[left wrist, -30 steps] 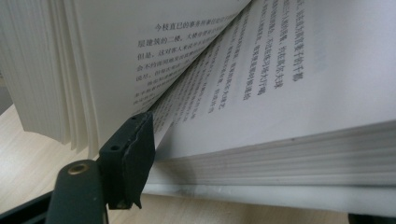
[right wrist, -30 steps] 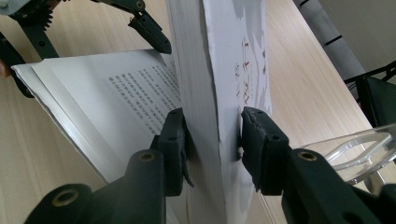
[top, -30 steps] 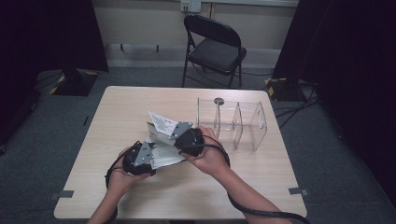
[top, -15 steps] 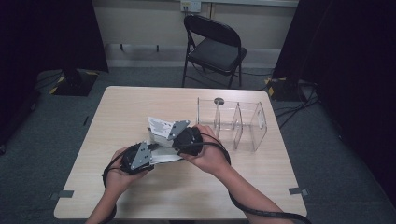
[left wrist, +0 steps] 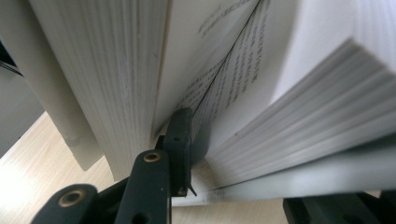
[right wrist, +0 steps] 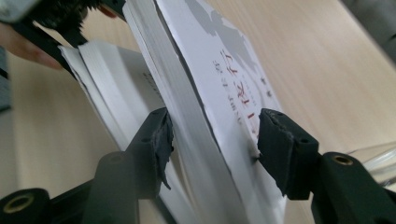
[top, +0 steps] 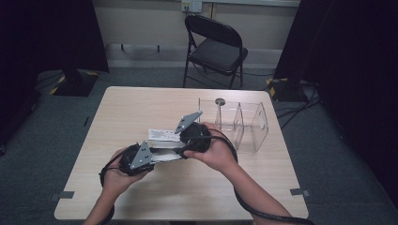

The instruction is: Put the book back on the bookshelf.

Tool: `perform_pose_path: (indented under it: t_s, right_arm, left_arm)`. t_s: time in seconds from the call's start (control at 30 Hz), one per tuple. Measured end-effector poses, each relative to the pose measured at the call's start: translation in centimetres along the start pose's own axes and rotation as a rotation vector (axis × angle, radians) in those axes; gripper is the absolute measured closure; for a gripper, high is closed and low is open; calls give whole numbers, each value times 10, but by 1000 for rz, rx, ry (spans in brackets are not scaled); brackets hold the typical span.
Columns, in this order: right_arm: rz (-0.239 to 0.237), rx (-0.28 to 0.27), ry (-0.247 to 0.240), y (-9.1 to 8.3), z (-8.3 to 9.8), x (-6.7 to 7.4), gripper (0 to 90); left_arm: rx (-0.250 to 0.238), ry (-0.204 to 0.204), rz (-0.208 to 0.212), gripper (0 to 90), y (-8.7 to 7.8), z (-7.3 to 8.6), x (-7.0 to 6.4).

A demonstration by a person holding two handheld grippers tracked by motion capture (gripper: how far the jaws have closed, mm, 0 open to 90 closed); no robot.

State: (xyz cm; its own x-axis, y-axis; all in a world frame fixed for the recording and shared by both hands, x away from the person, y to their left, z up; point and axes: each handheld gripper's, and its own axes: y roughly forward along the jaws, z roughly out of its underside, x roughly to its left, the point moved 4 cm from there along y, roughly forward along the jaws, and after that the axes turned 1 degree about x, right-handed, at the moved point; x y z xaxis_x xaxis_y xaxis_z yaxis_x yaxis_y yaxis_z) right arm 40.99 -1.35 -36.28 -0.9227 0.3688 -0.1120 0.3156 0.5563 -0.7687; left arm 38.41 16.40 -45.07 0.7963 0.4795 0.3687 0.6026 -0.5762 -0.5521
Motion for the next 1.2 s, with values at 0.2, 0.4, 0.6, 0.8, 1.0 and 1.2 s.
perform_pose_path:
  t_s: [0.2,0.4,0.6,0.8,1.0,1.2]
  right_arm:
    - [-11,-15,32,-21,4,-9,355]
    - [-4,-53,106,-28,28,-17,269]
    - [-40,-26,124,-20,59,-19,221]
    - [-65,2,153,-2,86,-14,211]
    - [-83,28,182,17,109,-11,211]
    - [-89,72,225,36,128,-6,211]
  left_arm:
    - [-1,-32,3,657,-3,-1,6]
    - [15,-57,24,667,-6,-4,11]
    - [45,-54,42,682,-9,-8,16]
    - [68,-68,65,695,-14,-11,19]
    - [99,-74,90,708,-19,-14,22]
    - [128,-83,108,727,-23,-17,27]
